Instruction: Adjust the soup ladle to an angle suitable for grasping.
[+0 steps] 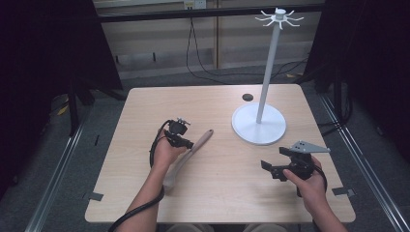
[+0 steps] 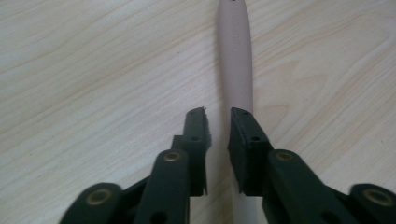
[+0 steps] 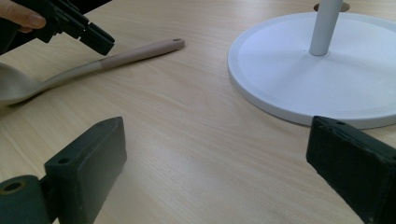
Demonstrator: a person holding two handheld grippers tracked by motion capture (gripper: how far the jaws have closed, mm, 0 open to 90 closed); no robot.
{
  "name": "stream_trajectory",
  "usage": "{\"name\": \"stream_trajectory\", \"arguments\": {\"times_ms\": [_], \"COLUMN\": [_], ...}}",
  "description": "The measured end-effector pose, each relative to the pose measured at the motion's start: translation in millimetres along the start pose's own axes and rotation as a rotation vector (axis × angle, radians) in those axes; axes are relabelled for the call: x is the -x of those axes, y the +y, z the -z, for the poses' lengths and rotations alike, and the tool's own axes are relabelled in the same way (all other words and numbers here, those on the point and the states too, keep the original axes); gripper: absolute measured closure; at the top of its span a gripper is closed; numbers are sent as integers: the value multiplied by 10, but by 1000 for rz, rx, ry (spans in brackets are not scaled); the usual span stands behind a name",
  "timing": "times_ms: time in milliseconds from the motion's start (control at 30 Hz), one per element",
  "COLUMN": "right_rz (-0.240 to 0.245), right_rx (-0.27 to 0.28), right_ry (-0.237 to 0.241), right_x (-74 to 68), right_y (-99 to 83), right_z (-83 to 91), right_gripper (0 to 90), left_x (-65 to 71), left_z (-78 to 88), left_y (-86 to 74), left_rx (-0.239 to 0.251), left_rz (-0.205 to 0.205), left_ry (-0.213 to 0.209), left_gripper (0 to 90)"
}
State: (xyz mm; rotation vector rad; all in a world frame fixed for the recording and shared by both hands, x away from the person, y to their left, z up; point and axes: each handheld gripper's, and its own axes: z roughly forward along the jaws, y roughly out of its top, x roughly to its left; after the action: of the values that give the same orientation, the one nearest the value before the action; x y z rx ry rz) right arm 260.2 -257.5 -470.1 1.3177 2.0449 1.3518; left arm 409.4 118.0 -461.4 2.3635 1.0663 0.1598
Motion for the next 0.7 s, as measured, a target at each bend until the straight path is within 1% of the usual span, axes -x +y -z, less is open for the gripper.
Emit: {"name": "stream_trajectory", "arguments": {"times_ms": [67,100,133,167,233,267,333,467,500,533,567,600,633,667,700], "right_rz": [2,4,4,4,7,8,9,13,14,14,13,11,8,8,8], "right_rx": [-1,-2,-3,-5,-4,-4,-5,-4,-6,-6,-6,-8,-8,-8,-7], "right_ry": [2,1,-1,-1,0,1,2,4,3,3,2,5,2,3,3], "right_x": [-5,-11,-15,-18,-19,-21,-24,-31,-27,-27,-26,-21,-16,-16,-16], "right_y": [2,4,4,5,5,5,4,7,6,6,4,0,-2,-1,0], "right_z": [-2,-3,-2,-3,-6,-7,-10,-6,-7,-7,-9,-12,-11,-9,-8], "right_gripper": [46,46,46,46,46,46,46,46,47,47,46,46,46,46,47], "left_x": [8,27,38,58,93,97,104,133,141,146,149,140,144,142,150], "left_z": [17,35,51,70,95,112,104,65,54,40,22,16,-1,-5,-32], "left_y": [2,4,10,14,22,27,24,4,-1,-9,-20,-25,-40,-45,-70], "left_rx": [-3,-10,-9,-11,-18,-44,-55,-89,-99,-95,-111,-120,-122,-137,-143], "left_rz": [6,5,-8,-5,-25,-45,-59,-61,-66,-68,-64,-74,-71,-81,-66], "left_ry": [-2,1,2,-5,-5,3,-1,4,8,19,15,9,7,9,1], "left_gripper": [710,692,670,656,633,622,612,601,601,601,601,600,600,600,600]}}
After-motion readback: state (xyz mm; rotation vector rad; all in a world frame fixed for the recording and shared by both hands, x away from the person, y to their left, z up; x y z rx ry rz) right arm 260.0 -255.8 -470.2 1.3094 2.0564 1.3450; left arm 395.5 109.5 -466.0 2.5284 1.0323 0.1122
